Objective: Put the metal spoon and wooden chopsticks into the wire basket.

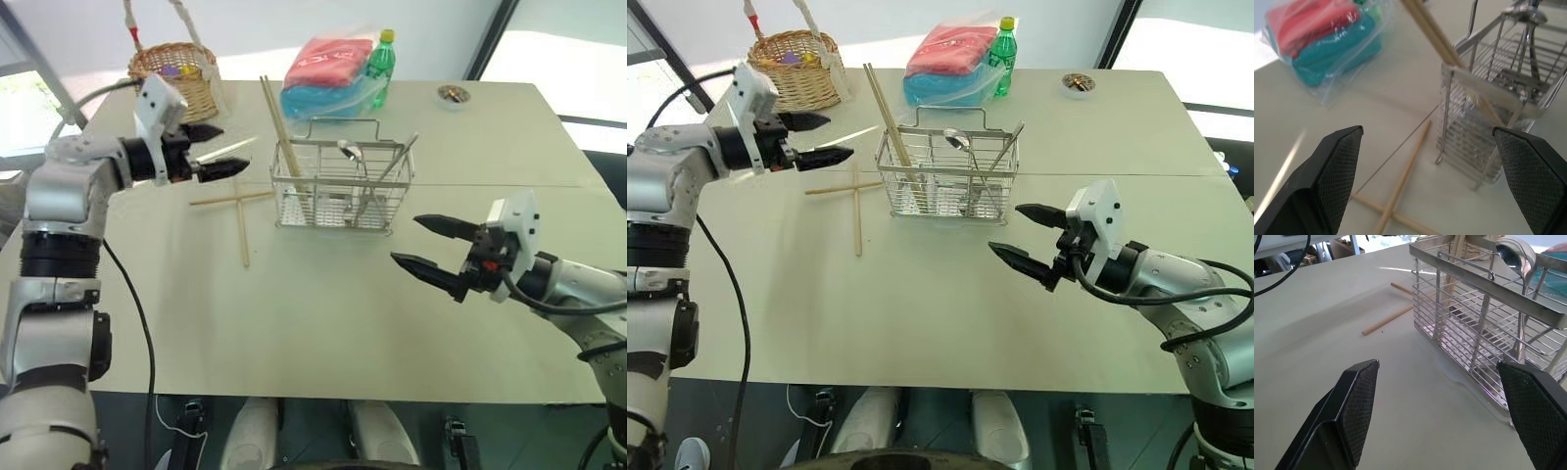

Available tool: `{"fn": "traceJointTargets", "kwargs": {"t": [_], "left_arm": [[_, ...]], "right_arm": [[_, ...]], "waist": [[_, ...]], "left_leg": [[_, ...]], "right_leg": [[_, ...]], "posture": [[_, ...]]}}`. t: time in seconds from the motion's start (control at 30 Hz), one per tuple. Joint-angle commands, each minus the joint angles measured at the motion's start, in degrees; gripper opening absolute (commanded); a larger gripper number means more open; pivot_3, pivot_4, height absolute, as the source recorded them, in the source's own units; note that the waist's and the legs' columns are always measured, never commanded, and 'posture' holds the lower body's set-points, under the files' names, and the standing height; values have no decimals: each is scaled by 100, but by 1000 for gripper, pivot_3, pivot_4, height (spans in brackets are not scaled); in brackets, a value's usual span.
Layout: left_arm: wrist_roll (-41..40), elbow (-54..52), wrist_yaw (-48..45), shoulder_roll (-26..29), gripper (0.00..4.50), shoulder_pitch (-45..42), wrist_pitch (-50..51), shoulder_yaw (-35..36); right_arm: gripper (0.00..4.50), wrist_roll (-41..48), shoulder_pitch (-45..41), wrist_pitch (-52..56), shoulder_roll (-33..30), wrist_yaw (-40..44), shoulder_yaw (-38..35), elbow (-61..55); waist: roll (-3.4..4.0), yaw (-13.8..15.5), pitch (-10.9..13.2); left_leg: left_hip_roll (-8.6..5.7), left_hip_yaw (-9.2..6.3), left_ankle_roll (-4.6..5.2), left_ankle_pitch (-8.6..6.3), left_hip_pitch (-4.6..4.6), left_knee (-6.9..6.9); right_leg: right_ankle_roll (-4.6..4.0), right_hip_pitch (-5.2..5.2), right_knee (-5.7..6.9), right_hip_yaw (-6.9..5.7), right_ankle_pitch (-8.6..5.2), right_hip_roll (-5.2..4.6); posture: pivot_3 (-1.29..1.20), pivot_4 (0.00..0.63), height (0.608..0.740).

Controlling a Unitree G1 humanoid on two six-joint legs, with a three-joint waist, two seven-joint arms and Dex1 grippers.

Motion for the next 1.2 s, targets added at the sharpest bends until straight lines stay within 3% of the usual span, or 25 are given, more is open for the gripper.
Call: {"fn": "traceJointTargets", "kwargs": {"t": [0.03,0.23,0.43,0.87,1.17,1.2], "left_arm": [[497,821,-127,107,4461,-391,-781,-126],[1396,2655,-144,34,4461,-946,-1987,-530],[2009,3706,-213,-52,4461,-1319,-2563,-773],[2874,4462,61,-351,4461,-1363,-2784,-1015],[2978,4577,216,-575,4461,-1294,-2634,-949],[2966,4578,192,-583,3950,-1290,-2626,-932]], "right_arm": [[3998,53,74,-68,-23,-33,-191,-227],[3998,82,294,-71,19,-120,-287,-335],[3998,173,410,-25,6,-225,-422,-440],[3998,461,646,142,-73,-383,-722,-625],[3998,646,657,297,-110,-586,-890,-700],[3998,655,659,306,-115,-600,-898,-707]], "waist": [[0,0,0],[0,-3,0],[0,-12,0],[0,-17,0],[0,0,0],[0,-2,0]], "left_leg": [[-1,0,0,0,0,0],[-5,1,1,0,-1,-1],[-7,-1,2,-1,-2,-2],[-6,-1,2,-1,-3,-2],[-7,-3,6,0,1,2],[-8,-3,6,0,1,3]], "right_leg": [[0,0,0,0,0,0],[0,-1,-1,0,0,0],[0,-3,-1,0,0,1],[0,-2,-1,0,0,0],[2,6,2,-1,1,0],[4,6,2,-1,2,0]], "posture": [[0,150,740],[0,150,740],[0,150,740],[0,150,740],[0,150,740],[0,150,740]]}}
